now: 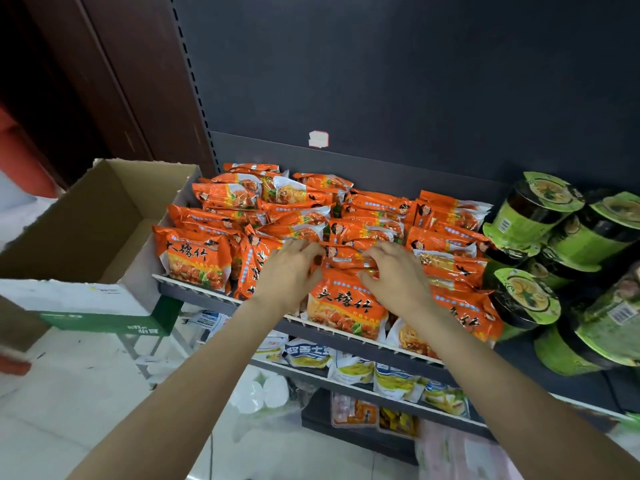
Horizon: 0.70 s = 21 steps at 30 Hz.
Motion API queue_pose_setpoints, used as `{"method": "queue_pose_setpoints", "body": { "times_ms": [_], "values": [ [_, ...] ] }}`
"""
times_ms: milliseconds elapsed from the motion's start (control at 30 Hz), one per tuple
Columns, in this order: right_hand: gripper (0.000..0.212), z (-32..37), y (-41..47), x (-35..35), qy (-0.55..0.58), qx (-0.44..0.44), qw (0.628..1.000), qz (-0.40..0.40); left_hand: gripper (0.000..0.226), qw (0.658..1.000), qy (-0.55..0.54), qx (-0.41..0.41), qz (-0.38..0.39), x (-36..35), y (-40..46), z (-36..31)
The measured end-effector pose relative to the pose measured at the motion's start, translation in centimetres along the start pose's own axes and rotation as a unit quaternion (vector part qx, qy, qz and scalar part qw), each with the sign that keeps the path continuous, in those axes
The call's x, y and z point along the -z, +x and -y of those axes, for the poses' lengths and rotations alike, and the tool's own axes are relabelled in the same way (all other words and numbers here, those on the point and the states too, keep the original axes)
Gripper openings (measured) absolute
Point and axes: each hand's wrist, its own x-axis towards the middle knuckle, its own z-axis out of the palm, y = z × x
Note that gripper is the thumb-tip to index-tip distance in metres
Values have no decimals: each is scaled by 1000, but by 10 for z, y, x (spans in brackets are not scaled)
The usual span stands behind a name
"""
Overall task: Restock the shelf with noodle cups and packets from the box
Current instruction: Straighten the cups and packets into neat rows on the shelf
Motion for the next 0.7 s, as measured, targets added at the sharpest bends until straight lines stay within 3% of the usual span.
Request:
{"method": "queue_pose_setpoints", "body": {
  "times_ms": [167, 400, 600, 700],
  "values": [
    [27, 60, 13, 3, 148, 40, 988, 4, 24, 991, -100, 68, -54, 39, -18, 39],
    [24, 190, 69, -34, 181, 103, 978, 30, 18, 984, -126, 98, -74, 100, -40, 158],
    [24, 307, 122, -92, 209, 80, 972, 67, 17, 979, -118, 161, -43, 131, -54, 300],
    [28, 346, 140, -124, 218, 36, 969, 109, 18, 976, -118, 180, 23, 128, -56, 356]
  ]
}}
